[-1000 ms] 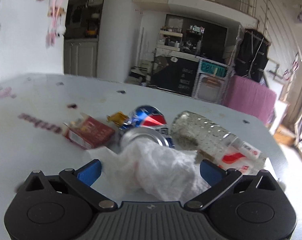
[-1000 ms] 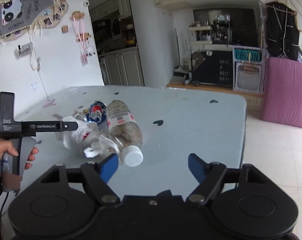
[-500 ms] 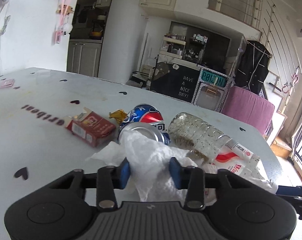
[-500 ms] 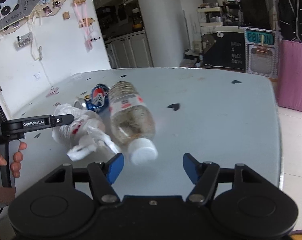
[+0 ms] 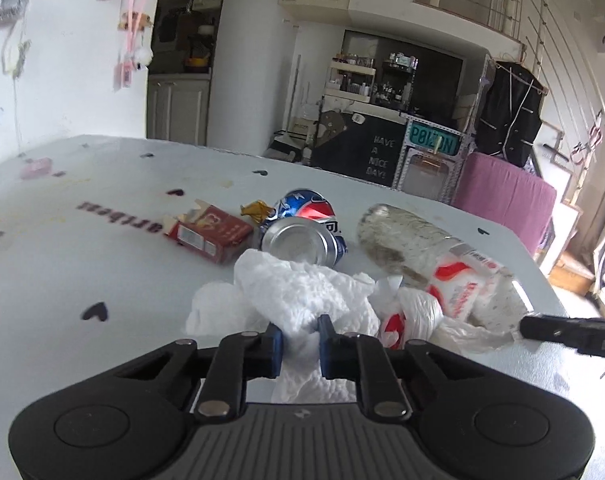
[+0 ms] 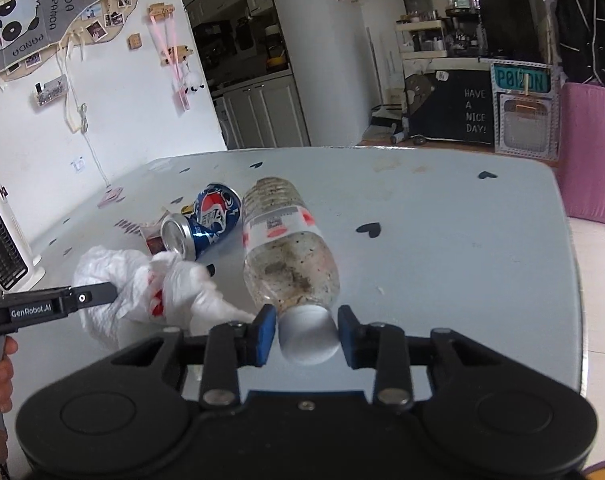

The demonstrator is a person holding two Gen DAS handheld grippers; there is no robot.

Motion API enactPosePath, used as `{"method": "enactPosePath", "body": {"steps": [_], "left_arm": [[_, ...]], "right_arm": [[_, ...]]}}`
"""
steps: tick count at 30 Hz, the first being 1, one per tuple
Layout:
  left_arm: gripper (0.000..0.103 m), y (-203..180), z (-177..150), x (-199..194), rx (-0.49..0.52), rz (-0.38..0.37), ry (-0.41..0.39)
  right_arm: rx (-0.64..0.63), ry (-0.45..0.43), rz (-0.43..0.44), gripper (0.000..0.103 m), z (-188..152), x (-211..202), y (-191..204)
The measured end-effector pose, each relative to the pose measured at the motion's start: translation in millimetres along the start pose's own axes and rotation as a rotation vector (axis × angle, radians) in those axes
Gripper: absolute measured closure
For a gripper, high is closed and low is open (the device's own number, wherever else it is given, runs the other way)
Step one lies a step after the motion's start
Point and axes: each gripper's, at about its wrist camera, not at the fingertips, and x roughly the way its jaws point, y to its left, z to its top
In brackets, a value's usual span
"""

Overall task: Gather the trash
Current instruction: 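Grasp the clear plastic bottle cap with the right gripper while the left gripper approaches the white plastic bag, then grasp the white plastic bag with the left gripper and lift it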

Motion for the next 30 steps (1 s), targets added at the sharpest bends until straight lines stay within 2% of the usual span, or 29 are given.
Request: {"method": "enactPosePath", "body": {"steps": [4,14,18,20,23,24,26,27,28,30], "left_arm": [[0.086,-5.2,-0.1,-23.5,0.005,0.021,-0.031],[0.084,-23.5,24.2,-77.7,0.018,-0.020,-0.120],[0.081,-30.9,24.7,-89.8,0.048,0.000,-0.105],[0.092,-33.4,21.4,-92.3,0.068,0.005,-0.074],[0.092,-33.9,8.7,-95.5,0.094,0.017,-0.034],[0.088,-32.9,4.3,-94.7,0.098,0.016,-0.020],[0.045,-31.5,-3.3,-91.0,0.094,0.011,0.004],[0.039,-33.0,-6.2,-88.6,0.108,0.014,0.007],[0.037,-34.8,-7.7,-84.4,0.136,0.016,0.008],[0.037,-39.4,-7.9,-72.5,0.182,0.022,0.018]], "right_arm": [[-0.003,-0.032,-0.021,0.069,-0.1,-27.0,-0.9],[-0.055,-0.100,-0.006,0.069,4.0,-98.9,10.5],[-0.070,-0.118,0.005,0.070,2.1,-122.6,13.6],[-0.081,-0.123,0.008,0.071,-0.7,-132.6,15.6],[-0.099,-0.128,0.008,0.071,-6.7,-145.5,20.3],[-0.098,-0.128,0.012,0.071,-10.0,-150.0,21.2],[-0.090,-0.128,0.017,0.071,-16.3,-157.5,21.6],[-0.085,-0.127,0.018,0.071,-19.9,-160.7,21.4],[-0.081,-0.125,0.018,0.071,-23.9,-163.3,21.0],[-0.074,-0.115,0.019,0.071,-31.3,-166.5,19.9]]}}
